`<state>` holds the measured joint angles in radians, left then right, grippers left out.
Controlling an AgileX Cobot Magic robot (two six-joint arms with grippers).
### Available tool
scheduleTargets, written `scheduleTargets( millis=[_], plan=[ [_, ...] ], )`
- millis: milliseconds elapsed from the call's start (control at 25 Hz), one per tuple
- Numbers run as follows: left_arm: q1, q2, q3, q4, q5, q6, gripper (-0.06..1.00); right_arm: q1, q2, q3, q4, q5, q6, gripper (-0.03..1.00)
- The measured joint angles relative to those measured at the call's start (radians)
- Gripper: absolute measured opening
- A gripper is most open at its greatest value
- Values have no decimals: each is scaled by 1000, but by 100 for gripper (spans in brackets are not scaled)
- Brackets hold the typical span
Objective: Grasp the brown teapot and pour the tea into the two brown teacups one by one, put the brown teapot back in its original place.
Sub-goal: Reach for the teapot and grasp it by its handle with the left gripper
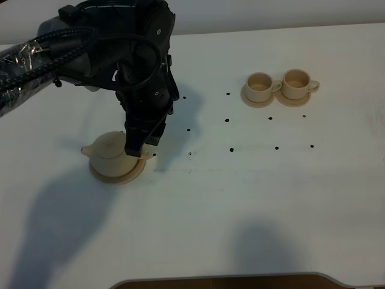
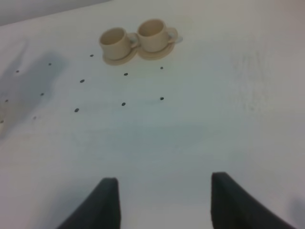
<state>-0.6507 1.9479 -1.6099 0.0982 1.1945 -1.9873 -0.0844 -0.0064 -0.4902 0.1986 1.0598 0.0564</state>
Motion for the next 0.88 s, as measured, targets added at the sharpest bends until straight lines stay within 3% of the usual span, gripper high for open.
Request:
scheduleTargets(
  millis=[200,640,880],
  plan=[
    [0,6,-1,17,0,-95,44,0,0,0,0,0,0,45],
    [117,54,-1,-44,-18,-102,44,0,0,0,0,0,0,45],
    [138,63,-1,-53,-19,-103,44,0,0,0,0,0,0,45]
  ],
)
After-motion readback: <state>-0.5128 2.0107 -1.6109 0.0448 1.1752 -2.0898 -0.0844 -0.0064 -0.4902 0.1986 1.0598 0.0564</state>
